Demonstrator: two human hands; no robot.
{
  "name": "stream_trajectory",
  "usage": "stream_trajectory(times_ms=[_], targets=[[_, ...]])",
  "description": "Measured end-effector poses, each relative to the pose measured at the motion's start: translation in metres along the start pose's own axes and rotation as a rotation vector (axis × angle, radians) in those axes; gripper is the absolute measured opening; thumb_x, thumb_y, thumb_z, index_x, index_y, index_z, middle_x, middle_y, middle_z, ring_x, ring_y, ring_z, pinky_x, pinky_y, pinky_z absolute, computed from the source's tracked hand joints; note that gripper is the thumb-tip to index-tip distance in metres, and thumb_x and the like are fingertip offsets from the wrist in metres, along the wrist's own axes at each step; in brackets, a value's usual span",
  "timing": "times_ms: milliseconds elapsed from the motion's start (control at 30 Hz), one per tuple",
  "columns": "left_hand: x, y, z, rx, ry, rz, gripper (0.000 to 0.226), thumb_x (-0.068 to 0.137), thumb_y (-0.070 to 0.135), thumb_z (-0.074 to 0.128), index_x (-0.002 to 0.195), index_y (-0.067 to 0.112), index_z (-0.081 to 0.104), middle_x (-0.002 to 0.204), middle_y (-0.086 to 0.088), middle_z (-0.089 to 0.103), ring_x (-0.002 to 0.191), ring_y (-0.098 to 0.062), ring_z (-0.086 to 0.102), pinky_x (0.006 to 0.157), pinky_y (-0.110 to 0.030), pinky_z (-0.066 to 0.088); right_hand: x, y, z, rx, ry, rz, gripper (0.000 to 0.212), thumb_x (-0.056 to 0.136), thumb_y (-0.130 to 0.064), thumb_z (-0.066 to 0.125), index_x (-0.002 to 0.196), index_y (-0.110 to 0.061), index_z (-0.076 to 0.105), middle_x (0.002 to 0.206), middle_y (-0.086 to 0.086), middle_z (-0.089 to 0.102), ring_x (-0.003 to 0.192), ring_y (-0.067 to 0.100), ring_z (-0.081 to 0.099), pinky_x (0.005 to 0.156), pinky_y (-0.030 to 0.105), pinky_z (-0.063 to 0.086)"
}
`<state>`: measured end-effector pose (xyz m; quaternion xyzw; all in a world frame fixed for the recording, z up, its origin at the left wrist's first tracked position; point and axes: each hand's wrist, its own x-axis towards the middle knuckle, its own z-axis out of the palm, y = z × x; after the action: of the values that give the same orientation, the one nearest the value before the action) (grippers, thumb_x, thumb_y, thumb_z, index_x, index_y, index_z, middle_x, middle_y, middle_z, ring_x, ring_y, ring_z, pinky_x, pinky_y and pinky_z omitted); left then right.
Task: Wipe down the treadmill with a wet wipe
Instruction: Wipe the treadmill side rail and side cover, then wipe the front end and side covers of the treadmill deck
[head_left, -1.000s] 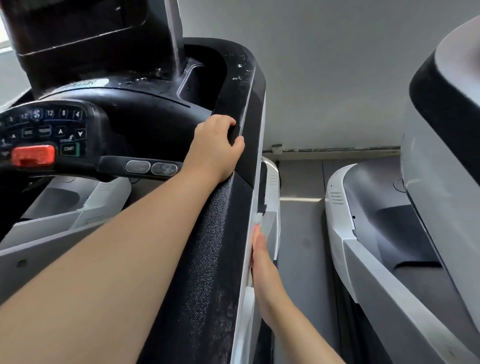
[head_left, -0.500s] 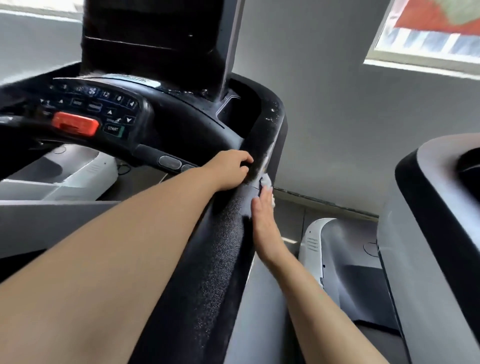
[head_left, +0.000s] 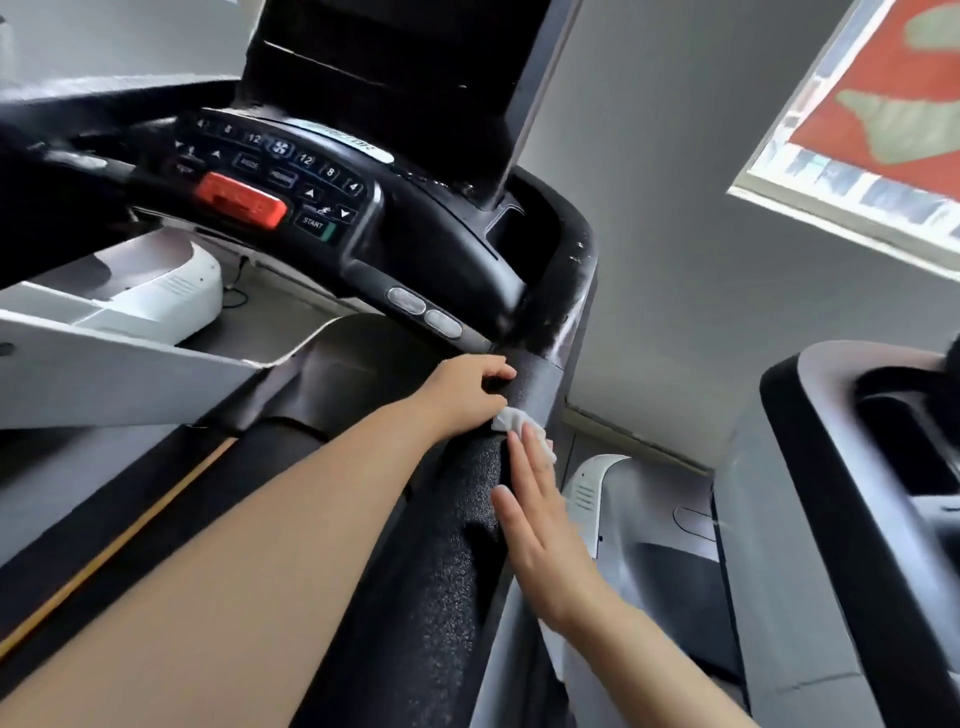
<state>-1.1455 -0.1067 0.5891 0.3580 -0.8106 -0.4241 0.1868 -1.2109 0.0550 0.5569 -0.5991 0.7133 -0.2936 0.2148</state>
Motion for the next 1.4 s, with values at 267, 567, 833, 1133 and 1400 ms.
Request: stream_trajectory(times_ms=[267,567,833,1133,1400], targets=[[-0.099,-0.034,-0.021,-0.244,-0.193,-0.013,0.063,0.081,-0.002,0.066,0.139,0.009,0.043,0.139,-0.007,0.048,0.124,-0.018,0.051,0.096,-0.015,0.036,-0.054,-0.066,0.035,-0.144,0.028,0.193,0.069,0.096,-0.057,0.018,0.150,-0.019,-0.002,0.151,-0.016,-0.017,0.139,0.001,-0.023,0.108,0.010,-0.015],[-0.170,-0.054,-0.032,-0.320,-0.445,0.018,0.098,0.075,0.004,0.075,0.150,0.016,0.013,0.155,-0.006,0.025,0.142,-0.017,0.025,0.112,-0.036,0.031,-0.103,-0.134,0.072,-0.239,0.008,0.423,0.055,0.104,-0.031,0.024,0.150,-0.018,-0.004,0.145,-0.018,-0.021,0.133,-0.004,-0.024,0.107,0.012,-0.013],[-0.163,-0.060,-0.033,-0.330,-0.447,0.048,0.106,0.071,0.009,0.080,0.150,0.019,0.012,0.151,-0.006,0.033,0.139,-0.012,0.030,0.109,-0.017,0.021,-0.092,-0.132,0.068,-0.272,-0.010,0.468,0.055,0.103,-0.032,0.024,0.150,-0.019,-0.002,0.145,-0.019,-0.019,0.133,-0.002,-0.023,0.108,0.014,-0.011],[-0.131,-0.062,-0.040,-0.347,-0.376,0.017,0.078,0.077,0.009,0.075,0.143,0.014,0.034,0.122,-0.006,0.060,0.097,-0.013,0.058,0.088,-0.020,0.044,-0.062,-0.120,0.053,-0.363,-0.071,0.424,0.055,0.104,-0.031,0.025,0.150,-0.022,-0.003,0.156,-0.011,-0.016,0.136,-0.001,-0.023,0.111,0.019,-0.011],[-0.078,-0.059,-0.040,-0.293,-0.350,0.013,0.068,0.082,0.015,0.072,0.140,0.014,0.038,0.137,-0.004,0.048,0.114,-0.017,0.056,0.093,-0.021,0.041,0.016,-0.098,0.021,-0.472,-0.117,0.436,0.054,0.104,-0.032,0.025,0.151,-0.018,0.003,0.158,-0.005,-0.009,0.144,0.011,-0.015,0.114,0.025,-0.007]])
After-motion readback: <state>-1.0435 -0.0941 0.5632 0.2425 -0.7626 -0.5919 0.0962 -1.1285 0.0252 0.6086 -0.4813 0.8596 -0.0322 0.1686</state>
